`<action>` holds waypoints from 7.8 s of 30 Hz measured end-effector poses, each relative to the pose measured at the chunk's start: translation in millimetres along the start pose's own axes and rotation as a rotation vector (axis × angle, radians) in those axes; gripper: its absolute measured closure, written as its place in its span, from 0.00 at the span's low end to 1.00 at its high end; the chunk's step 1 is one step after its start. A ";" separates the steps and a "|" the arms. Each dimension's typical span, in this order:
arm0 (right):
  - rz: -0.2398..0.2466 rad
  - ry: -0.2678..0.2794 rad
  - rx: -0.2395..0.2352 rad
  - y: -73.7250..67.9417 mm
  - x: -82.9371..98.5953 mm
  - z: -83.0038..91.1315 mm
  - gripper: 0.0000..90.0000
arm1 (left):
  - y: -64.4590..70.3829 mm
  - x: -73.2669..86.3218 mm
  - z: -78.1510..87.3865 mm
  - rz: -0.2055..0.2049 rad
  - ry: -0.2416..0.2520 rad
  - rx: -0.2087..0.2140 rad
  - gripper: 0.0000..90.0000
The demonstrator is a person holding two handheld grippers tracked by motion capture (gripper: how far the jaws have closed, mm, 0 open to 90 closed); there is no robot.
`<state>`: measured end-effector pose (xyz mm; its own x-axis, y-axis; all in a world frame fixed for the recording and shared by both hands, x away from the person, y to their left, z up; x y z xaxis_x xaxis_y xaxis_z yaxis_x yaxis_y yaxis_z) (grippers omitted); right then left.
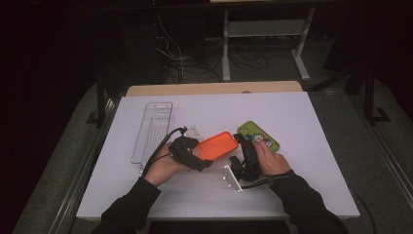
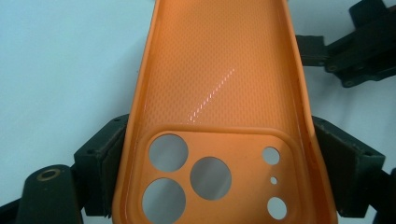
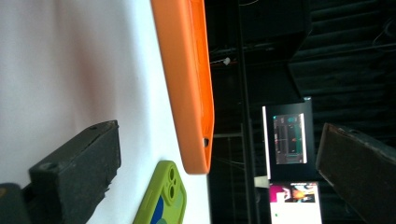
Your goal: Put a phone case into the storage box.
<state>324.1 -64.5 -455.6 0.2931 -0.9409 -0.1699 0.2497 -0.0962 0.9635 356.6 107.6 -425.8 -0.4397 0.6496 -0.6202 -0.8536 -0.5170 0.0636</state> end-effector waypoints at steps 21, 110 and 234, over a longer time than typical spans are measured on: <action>0.089 -0.013 0.009 -10.4 -12.5 2.3 0.59 | 2.6 -0.6 -0.4 -0.024 0.000 0.018 0.18; -0.994 -0.057 -0.491 28.9 24.2 -6.3 0.87 | -16.5 3.8 15.8 -0.013 0.059 -0.015 0.00; -1.216 -0.037 -0.766 19.4 54.7 24.7 0.07 | -62.7 -65.2 54.9 0.192 0.340 -0.032 0.15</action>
<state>322.2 -125.9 -441.1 -0.4795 -0.4121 -0.7748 0.7523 -0.6476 -0.1211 423.4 128.2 -346.5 -0.4683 0.3203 -0.8235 -0.7531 -0.6321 0.1824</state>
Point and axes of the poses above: each handheld gripper's, and its own axes: z roughly backward along the jaws, x roughly out of its underside, y roughly to its right, the point moved 4 cm from there along -z, roughly forward along the jaws, and after that the axes turned 2 degrees about -y, right-handed, at the moved point
